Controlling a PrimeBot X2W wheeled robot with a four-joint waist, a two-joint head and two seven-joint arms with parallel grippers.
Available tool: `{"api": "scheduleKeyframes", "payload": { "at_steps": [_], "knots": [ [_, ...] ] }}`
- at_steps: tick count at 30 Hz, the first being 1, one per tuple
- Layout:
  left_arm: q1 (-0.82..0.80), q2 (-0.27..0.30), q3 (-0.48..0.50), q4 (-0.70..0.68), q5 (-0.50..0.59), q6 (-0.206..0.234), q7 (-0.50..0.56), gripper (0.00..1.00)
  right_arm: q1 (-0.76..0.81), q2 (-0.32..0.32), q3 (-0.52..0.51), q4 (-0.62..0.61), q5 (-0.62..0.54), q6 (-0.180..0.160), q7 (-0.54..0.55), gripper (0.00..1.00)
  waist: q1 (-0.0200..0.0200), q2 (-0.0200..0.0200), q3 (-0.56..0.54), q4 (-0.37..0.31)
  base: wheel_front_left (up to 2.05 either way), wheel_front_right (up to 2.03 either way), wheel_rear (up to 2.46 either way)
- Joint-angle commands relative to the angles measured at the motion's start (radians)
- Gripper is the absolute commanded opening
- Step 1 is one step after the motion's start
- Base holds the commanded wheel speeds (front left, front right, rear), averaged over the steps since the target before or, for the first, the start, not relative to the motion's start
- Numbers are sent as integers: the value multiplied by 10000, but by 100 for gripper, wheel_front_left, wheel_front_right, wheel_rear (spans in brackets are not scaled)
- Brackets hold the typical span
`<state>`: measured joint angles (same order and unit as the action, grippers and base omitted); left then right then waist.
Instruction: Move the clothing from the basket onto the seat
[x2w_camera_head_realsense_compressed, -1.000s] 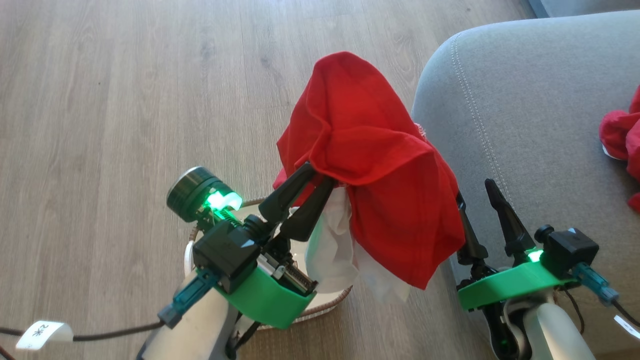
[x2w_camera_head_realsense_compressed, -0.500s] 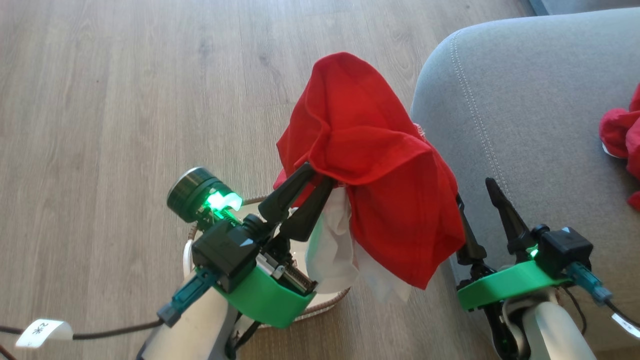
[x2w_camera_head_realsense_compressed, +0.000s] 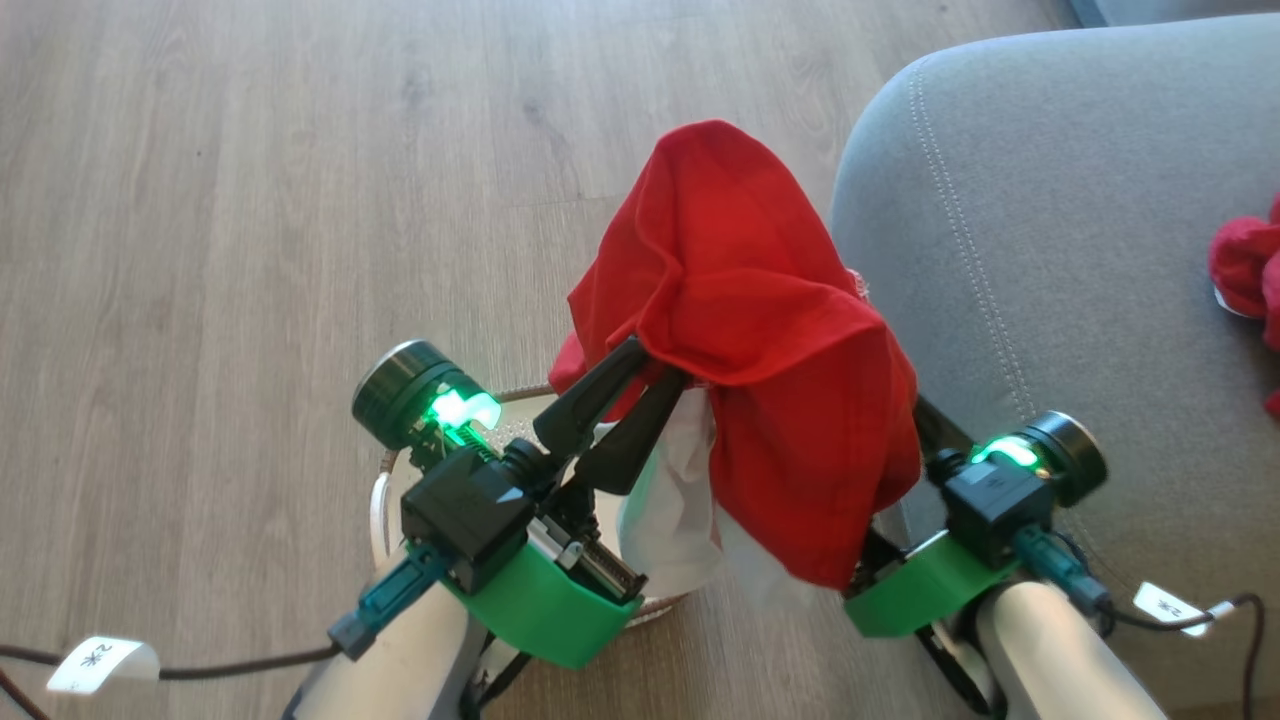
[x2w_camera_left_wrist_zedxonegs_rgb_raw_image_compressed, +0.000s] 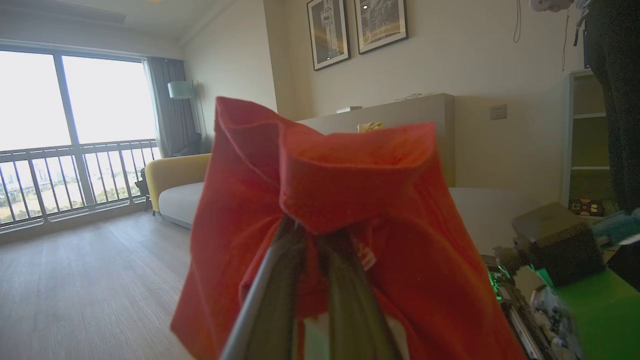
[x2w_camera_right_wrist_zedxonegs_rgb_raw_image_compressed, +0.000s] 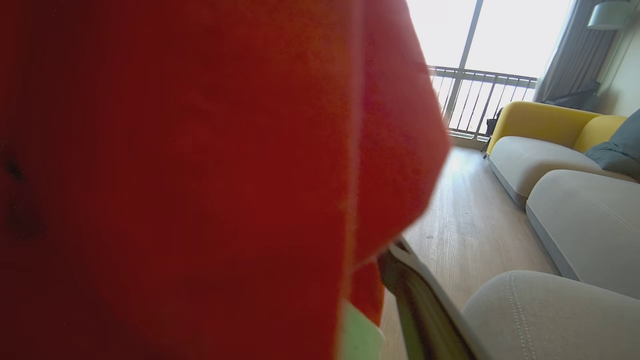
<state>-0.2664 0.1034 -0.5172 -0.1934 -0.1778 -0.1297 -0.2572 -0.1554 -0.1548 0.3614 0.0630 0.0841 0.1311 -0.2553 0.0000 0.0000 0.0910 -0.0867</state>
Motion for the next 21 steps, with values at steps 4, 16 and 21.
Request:
{"api": "scheduleKeyframes", "payload": {
  "at_steps": [4, 16, 21],
  "knots": [
    [-504, 128, 294, -343, -74, -9, -45, 0, -546, -435, 1005, -863, 275, -4, -65, 100, 0, 0, 3, 136, 0, 0, 0],
    [-592, 231, -59, -335, -138, -9, -45, 0, -1220, -689, 1576, -598, -632, -4, -65, 100, 0, 0, -13, 328, 0, 0, 0],
    [-649, 271, -482, -316, -166, -9, -45, 0, -1536, -398, 1652, -181, -1071, -4, -65, 100, 0, 0, -92, 427, 0, 0, 0]
  ]
}}
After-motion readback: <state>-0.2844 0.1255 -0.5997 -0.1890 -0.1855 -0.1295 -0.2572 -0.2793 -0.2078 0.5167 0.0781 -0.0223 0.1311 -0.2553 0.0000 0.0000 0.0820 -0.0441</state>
